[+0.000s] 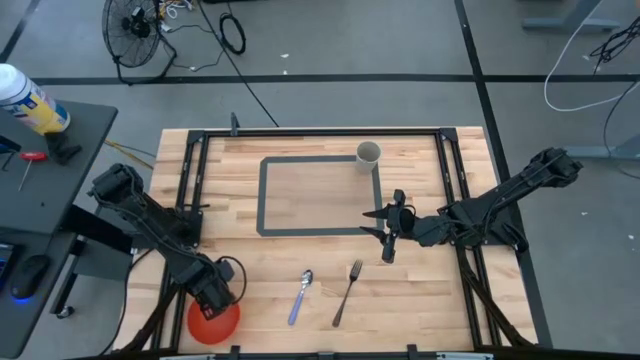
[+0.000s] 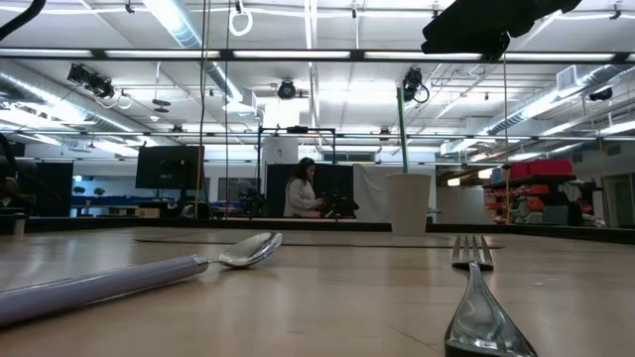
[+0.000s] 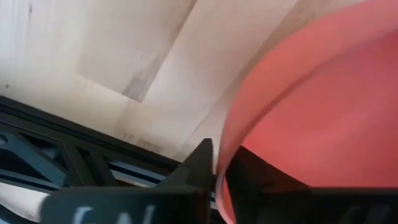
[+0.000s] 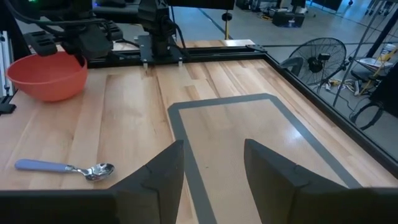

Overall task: Pick & Place Utensil
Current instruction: Put the orange bowl on the bottom left of the white cup

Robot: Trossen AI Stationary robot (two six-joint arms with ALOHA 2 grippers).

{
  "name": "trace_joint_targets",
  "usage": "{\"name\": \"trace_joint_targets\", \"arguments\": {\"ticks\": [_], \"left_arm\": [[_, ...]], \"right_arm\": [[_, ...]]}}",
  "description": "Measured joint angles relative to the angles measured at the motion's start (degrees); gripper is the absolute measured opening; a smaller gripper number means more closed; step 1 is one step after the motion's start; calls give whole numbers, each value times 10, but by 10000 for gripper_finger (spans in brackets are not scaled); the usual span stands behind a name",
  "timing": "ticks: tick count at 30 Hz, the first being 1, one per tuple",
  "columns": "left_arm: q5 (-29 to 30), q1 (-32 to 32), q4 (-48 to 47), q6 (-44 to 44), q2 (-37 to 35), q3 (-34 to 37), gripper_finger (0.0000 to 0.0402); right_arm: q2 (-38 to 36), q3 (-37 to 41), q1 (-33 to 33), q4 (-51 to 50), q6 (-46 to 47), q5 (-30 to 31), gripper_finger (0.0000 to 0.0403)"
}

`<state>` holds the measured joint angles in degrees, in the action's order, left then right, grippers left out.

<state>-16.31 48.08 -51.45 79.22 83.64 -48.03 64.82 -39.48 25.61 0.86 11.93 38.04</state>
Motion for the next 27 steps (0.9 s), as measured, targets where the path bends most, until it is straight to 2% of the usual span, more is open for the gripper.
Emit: {"name": "trace_joint_targets", "arguments": {"ticks": [3, 10, 13, 17, 23, 27], "left_arm": [[-4, -10, -2, -12, -1, -12, 11], [31, -94, -24, -64, 0, -86, 15], [32, -154, -31, -94, 0, -117, 9], [38, -245, -34, -209, 0, -144, 9], [42, -407, -29, -340, 0, -171, 14], [50, -513, -25, -391, 9, -207, 7]], "right_arm": [[0, 0, 0, 0, 0, 0, 169], [0, 0, 0, -2, -4, -36, 169], [0, 0, 0, -21, 7, -51, 169], [0, 0, 0, -65, 31, -75, 169], [0, 0, 5, -132, 83, -77, 169], [0, 0, 7, -144, 99, -92, 169]]}}
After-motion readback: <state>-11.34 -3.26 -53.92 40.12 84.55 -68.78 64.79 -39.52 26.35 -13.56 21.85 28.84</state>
